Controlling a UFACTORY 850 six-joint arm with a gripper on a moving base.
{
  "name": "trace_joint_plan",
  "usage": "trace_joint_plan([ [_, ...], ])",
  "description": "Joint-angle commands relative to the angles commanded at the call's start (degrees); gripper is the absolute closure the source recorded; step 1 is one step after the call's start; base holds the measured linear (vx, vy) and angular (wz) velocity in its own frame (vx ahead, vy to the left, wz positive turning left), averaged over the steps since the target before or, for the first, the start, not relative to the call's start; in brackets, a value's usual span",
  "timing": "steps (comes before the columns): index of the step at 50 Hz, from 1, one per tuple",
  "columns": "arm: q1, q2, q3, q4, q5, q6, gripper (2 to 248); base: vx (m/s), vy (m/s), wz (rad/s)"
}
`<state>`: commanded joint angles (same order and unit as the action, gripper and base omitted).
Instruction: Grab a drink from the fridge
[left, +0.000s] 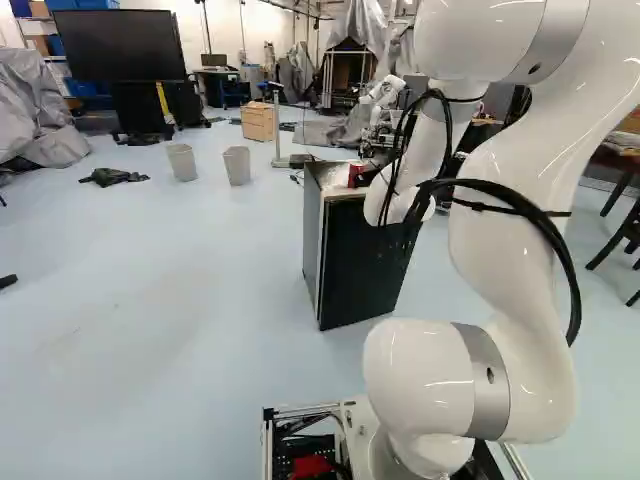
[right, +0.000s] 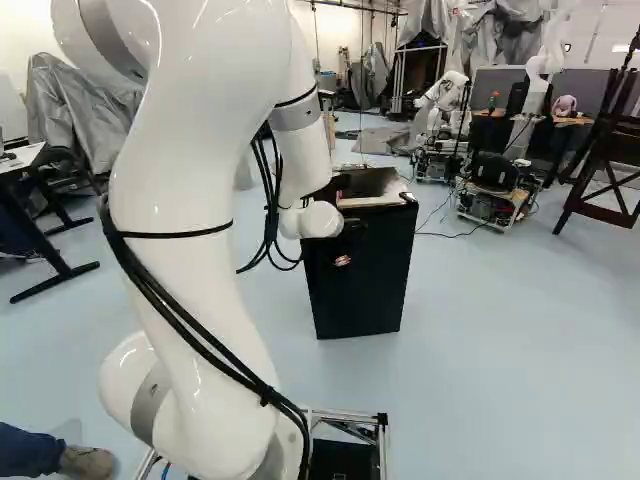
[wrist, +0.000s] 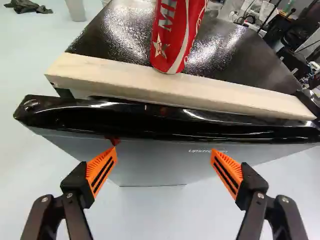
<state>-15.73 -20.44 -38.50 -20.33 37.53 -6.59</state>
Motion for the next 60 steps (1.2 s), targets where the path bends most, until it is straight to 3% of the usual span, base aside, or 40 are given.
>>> trace_joint_plan([
  [60,0.42,-2.01,-2.59,0.0,0.0,0.0,3,0.0,0.0,0.0],
])
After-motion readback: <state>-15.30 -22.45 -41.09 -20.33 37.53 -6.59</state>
